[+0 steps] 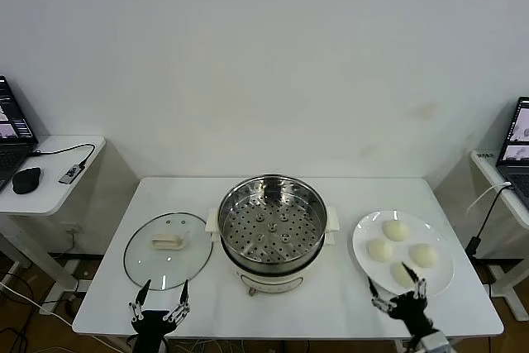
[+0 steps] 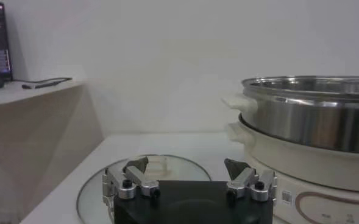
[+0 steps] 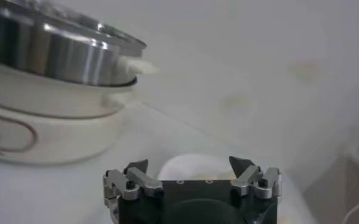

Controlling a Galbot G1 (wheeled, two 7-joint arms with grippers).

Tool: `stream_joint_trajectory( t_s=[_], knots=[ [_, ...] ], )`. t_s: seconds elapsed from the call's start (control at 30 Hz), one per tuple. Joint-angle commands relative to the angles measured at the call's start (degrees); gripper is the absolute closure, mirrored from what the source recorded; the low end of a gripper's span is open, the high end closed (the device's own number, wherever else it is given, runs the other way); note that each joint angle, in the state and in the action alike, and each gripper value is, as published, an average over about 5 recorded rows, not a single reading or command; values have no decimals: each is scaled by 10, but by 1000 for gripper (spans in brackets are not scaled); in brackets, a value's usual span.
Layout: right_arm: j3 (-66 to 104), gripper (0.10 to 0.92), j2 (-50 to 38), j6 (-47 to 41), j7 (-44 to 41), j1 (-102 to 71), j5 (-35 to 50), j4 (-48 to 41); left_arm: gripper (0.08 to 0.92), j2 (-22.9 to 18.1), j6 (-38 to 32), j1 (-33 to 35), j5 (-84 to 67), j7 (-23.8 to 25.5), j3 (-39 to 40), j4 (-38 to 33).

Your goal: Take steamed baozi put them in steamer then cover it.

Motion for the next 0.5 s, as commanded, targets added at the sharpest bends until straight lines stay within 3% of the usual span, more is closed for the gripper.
stream_joint_trajectory(
  t_s=[0.03, 0.3, 0.5],
  knots=[
    [19, 203, -144, -33, -101, 107, -135, -31, 177, 2, 12, -10, 27, 6, -8, 3],
    [-33, 203, -293, -54, -253, 234, -142, -112, 177, 1, 13, -15, 52, 9, -10, 10],
    [-156, 203, -373, -79, -374, 366, -78, -173, 177, 2, 13, -17, 59, 9, -13, 10]
  ],
)
